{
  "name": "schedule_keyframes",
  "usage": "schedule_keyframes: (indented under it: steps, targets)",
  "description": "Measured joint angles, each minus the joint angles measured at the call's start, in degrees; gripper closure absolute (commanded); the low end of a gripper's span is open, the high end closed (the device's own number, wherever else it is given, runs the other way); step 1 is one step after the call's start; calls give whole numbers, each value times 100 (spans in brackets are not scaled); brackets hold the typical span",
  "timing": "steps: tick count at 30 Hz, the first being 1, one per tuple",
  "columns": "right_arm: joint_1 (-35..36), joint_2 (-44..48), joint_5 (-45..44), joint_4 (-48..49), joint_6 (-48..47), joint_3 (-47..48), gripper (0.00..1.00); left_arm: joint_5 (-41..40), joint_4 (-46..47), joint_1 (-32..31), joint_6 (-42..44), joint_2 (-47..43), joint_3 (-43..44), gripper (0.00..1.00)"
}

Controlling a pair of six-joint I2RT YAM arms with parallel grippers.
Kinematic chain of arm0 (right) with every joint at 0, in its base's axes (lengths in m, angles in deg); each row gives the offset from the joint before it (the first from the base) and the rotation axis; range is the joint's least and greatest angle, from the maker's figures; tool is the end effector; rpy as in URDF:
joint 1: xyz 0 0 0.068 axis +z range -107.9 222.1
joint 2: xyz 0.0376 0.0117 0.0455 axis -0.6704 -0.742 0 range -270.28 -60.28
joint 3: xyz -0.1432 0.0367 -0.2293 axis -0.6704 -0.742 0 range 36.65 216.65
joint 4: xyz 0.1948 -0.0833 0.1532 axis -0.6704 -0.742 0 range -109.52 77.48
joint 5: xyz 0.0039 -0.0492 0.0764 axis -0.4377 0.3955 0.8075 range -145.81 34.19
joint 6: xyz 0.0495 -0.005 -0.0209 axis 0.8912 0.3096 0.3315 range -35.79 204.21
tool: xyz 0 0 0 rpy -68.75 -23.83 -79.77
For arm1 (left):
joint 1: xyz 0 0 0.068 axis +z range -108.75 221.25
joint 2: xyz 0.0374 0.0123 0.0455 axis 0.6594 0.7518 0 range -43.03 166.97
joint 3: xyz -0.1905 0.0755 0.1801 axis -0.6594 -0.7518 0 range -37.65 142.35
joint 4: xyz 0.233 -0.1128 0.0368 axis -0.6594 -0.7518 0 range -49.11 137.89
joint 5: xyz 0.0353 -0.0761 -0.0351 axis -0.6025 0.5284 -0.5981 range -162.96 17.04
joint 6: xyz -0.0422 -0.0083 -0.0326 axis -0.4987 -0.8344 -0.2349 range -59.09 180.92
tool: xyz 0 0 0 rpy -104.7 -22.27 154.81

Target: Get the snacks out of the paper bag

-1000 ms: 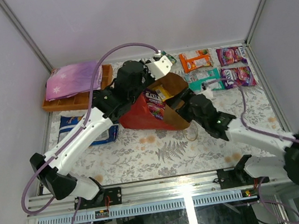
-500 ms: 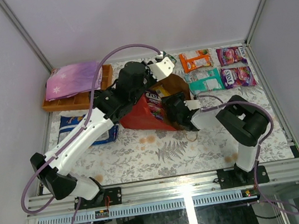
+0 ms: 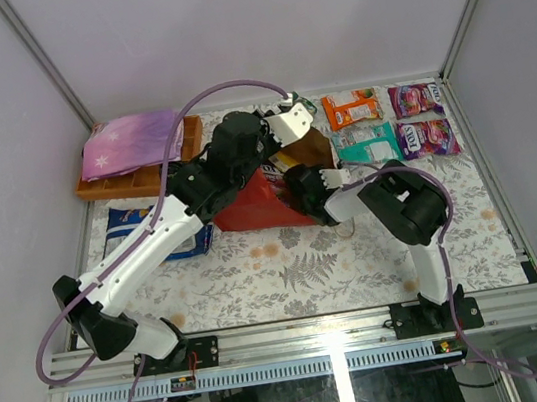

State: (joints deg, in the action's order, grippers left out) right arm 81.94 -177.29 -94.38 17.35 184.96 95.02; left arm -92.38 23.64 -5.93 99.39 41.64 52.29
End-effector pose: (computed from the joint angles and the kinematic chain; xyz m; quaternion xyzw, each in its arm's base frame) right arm 0.3275 0.2443 0.1217 0.5567 0.6150 0.3567 0.4297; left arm 0.2368 -0.2382 0.4236 0.4735 0.6551 0.0934 0.5813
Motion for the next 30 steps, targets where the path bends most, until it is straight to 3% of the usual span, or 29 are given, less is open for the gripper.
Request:
schedule_keyframes:
  steps: [6,13,18,23,26,30]
  targets:
    - [-15,662,289,807,-1381,-706,100,-26,24,-9,48,-96,-61,100]
    - [48,3550,1615,413,-2837,-1665,100,-68,31,-9,114,-96,-144,100]
    - [131,6262,1801,-903,-3335,-2581,100,-85,42,-9,122,-94,-166,100]
    - [122,8238,1318,-3112,-3668,-2898,100,-127,39,-9,122,-87,-166,100]
    - [76,8852,857,-4221,-3834,-2837,100,-127,35,-9,122,-61,-164,100]
    - [-96,8714,562,-4979,-4033,-2697,100,-127,24,-9,120,26,-153,100]
